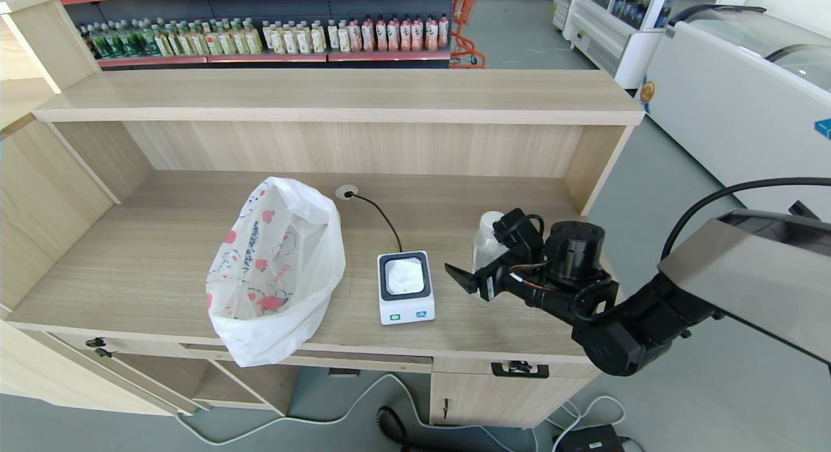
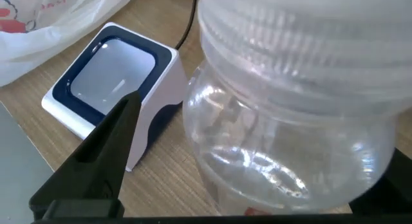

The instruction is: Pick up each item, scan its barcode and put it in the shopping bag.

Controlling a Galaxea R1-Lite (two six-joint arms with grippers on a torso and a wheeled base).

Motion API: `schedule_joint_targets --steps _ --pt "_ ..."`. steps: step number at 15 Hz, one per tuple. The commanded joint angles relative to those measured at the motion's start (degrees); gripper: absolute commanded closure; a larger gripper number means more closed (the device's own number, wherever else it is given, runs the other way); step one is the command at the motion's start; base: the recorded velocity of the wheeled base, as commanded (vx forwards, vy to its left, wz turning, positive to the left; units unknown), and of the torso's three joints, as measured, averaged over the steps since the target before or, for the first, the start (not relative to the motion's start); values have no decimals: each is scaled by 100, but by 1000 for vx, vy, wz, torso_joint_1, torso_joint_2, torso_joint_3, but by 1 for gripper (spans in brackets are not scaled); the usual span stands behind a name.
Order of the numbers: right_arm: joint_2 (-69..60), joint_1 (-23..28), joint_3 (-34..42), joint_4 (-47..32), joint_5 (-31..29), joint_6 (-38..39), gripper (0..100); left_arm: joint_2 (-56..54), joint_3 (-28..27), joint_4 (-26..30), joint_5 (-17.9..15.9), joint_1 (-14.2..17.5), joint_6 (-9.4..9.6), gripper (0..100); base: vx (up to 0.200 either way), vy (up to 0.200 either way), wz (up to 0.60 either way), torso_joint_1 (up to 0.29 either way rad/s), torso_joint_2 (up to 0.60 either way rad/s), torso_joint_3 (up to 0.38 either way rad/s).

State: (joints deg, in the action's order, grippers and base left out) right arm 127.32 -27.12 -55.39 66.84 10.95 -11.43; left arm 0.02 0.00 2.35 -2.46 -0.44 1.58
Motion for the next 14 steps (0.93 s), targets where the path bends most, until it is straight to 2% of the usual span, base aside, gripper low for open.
schedule_joint_targets --steps 1,2,3,12,14 --pt "170 5 -226 4 83 1 0 -2 0 2 0 0 0 0 0 0 0 0 0 0" --pt "206 32 -297 4 153 1 0 -2 0 2 0 0 0 0 0 0 0 0 0 0" --pt "214 32 -305 4 197 1 100 -2 0 2 0 0 0 0 0 0 0 0 0 0" --pt "109 304 152 92 197 27 100 -2 0 2 0 0 0 0 0 0 0 0 0 0" --pt "-5 313 20 92 197 71 100 -2 0 2 0 0 0 0 0 0 0 0 0 0"
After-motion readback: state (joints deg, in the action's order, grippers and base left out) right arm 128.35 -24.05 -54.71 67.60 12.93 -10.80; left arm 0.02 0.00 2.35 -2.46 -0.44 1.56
